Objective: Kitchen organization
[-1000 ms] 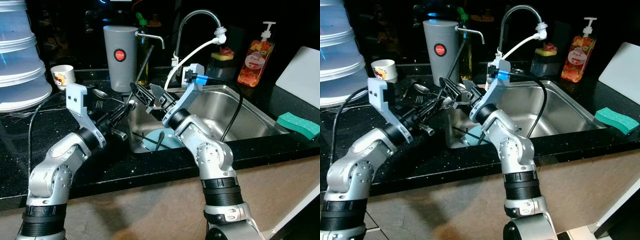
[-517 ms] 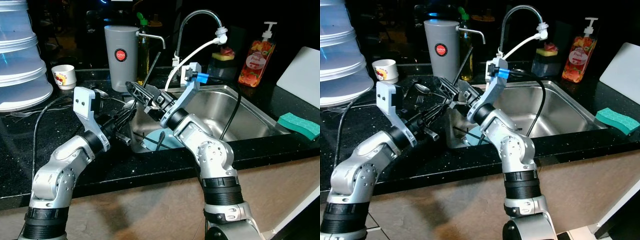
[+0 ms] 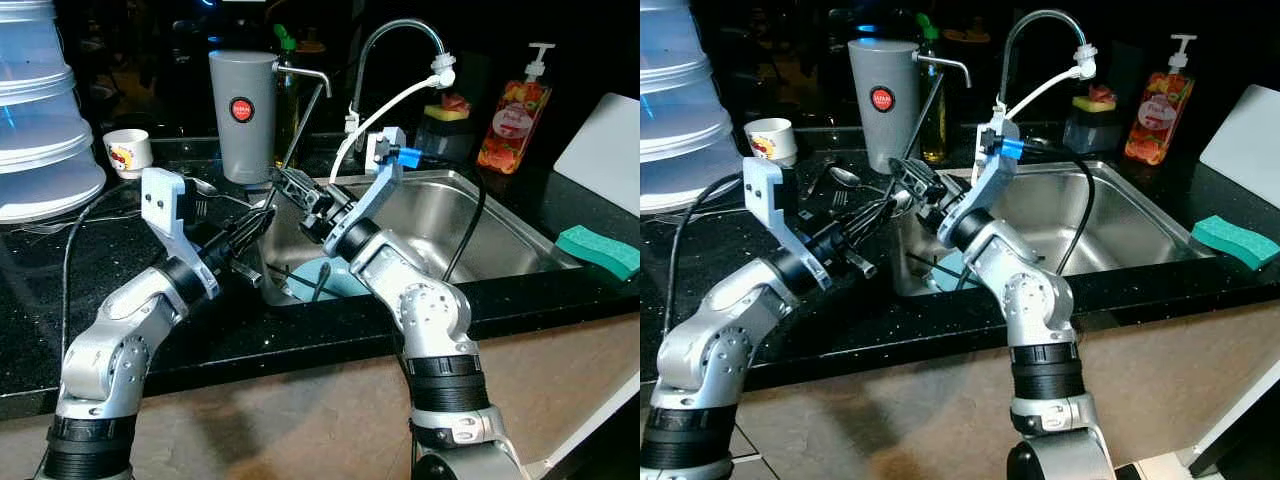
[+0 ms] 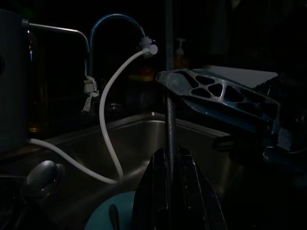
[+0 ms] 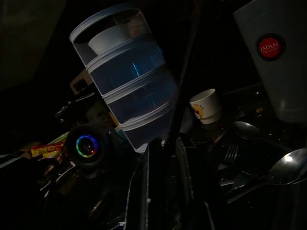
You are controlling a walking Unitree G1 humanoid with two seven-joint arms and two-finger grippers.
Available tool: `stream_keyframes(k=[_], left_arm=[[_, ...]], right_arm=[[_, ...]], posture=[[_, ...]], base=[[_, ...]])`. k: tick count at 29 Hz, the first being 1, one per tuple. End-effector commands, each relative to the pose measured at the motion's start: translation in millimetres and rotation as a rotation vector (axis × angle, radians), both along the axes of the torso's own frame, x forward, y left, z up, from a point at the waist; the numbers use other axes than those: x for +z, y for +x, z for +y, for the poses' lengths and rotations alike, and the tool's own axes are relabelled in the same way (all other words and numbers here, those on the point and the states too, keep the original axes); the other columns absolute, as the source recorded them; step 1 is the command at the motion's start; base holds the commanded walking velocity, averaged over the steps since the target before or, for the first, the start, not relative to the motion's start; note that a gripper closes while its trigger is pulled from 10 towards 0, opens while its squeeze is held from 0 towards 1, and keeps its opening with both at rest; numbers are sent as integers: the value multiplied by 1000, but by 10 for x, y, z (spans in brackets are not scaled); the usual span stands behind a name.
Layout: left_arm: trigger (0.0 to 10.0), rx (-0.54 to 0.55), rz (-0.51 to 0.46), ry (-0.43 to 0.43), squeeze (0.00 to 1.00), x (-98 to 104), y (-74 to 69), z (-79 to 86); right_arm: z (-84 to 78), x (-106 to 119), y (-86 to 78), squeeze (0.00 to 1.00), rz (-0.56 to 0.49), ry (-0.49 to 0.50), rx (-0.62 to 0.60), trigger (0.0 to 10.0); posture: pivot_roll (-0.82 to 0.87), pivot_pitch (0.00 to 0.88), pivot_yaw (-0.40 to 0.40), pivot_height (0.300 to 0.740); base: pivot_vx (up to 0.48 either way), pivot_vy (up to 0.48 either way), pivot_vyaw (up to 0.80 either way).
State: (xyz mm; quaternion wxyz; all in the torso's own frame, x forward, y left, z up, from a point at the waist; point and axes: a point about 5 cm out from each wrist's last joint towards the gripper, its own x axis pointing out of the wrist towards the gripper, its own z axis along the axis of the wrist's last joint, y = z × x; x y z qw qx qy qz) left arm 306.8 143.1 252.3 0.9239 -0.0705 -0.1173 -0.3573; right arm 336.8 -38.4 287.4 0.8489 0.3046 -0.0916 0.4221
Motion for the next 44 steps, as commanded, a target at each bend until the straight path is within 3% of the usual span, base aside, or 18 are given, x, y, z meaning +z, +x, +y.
stream_keyframes(k=[1,21,24,25,26,27,28,34,43,44], left_arm=[[0,-15,84,46,0,-154,17,-44],[0,-29,126,85,0,-224,34,-61],[0,33,113,76,0,-202,82,-8],[0,76,112,78,0,-197,113,32],[0,76,112,78,0,-197,113,32],[0,110,115,81,0,-200,138,72],[0,135,114,81,0,-196,154,107],[0,178,101,61,0,-155,182,169],[0,130,92,65,0,-148,151,102],[0,97,84,58,0,-142,131,59]], right_arm=[[183,12,-110,0,-16,16,94,0],[103,18,-25,0,9,55,51,0],[43,63,6,0,46,142,49,0],[9,114,3,0,65,216,79,0],[9,114,3,0,65,216,79,0],[-3,163,-36,1000,50,246,136,8353],[2,185,-75,1000,26,233,173,10000],[42,174,-143,1000,-9,190,227,10000],[124,140,-196,1000,-2,144,270,10000],[153,81,-163,243,22,88,236,10000]], posture=[[17,0,-11,740],[21,1,-1,740],[21,1,-1,740],[21,1,-1,740],[21,1,-1,740],[21,1,-1,740],[21,1,-1,740],[28,0,5,740],[28,0,5,740],[22,0,1,740]], base=[[0,0,0],[0,0,0],[0,0,0],[0,0,0],[0,0,0],[0,0,0],[0,0,0],[0,0,0],[0,0,0],[0,0,0]])
